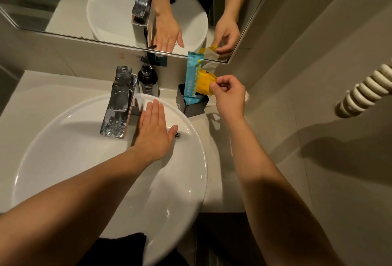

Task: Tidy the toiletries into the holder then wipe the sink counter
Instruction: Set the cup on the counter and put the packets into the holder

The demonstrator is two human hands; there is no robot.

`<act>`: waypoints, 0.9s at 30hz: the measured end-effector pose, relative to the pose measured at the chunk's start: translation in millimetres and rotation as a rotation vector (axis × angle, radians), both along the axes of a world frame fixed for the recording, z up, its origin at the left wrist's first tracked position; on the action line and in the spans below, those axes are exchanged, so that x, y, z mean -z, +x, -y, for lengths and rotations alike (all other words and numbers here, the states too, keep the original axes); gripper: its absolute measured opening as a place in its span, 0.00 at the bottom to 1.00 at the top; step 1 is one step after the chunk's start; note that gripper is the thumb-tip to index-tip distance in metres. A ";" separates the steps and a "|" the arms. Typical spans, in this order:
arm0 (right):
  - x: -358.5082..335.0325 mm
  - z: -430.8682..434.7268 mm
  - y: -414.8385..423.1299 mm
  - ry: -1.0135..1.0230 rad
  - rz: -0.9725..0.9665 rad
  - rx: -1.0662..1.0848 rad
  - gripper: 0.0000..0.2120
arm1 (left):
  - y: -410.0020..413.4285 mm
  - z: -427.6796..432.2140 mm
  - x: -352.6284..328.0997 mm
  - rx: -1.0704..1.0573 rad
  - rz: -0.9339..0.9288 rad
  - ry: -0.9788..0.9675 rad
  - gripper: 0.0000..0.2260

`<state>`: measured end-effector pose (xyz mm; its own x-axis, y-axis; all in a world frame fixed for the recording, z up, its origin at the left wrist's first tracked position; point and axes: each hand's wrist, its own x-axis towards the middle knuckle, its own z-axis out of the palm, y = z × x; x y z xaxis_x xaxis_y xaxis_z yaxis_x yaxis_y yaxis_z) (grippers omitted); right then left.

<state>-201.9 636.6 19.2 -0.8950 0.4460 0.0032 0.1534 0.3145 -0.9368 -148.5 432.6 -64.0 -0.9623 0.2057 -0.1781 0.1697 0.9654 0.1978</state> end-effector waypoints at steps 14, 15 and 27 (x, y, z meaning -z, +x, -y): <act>35.6 7.6 -11.6 -0.003 0.086 -0.071 0.06 | -1.5 0.0 3.3 -0.011 0.000 0.026 0.37; 36.9 8.8 -11.1 0.007 0.093 -0.075 0.05 | -1.5 -0.2 2.6 -0.013 0.002 0.031 0.37; 37.9 11.7 12.3 -0.006 0.104 0.069 0.07 | -0.4 1.6 3.2 -0.011 0.009 0.058 0.37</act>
